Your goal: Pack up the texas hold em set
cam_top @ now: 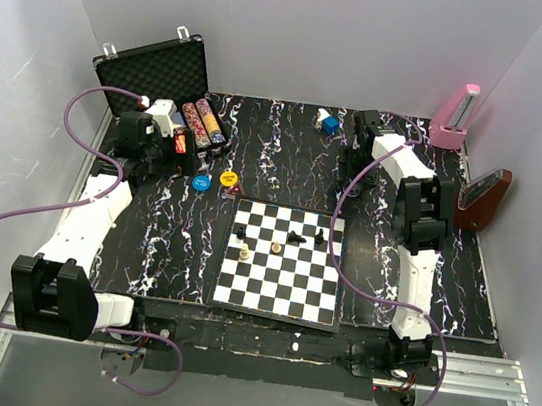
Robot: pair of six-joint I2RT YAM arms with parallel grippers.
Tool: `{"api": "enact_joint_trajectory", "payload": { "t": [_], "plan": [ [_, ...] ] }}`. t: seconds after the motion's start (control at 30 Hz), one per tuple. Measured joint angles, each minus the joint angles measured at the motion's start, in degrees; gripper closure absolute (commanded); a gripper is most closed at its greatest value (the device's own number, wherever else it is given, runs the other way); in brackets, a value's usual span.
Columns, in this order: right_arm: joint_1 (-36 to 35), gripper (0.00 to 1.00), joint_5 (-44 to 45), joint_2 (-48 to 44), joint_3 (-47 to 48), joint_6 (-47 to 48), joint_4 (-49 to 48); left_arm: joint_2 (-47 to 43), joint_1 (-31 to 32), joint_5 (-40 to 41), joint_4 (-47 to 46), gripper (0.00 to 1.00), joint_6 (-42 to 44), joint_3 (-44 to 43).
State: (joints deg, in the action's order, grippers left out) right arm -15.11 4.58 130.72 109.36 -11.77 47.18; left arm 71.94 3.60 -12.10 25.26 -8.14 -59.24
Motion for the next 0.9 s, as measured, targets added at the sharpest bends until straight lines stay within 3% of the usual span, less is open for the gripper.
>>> {"api": "enact_joint_trajectory", "payload": {
  "t": [0.9],
  "plan": [
    [0.7, 0.41, 0.0, 1.3, 1.2, 0.0, 1.3, 0.0, 0.0, 0.0, 0.0, 0.02, 0.0, 0.0]
  ]
}}
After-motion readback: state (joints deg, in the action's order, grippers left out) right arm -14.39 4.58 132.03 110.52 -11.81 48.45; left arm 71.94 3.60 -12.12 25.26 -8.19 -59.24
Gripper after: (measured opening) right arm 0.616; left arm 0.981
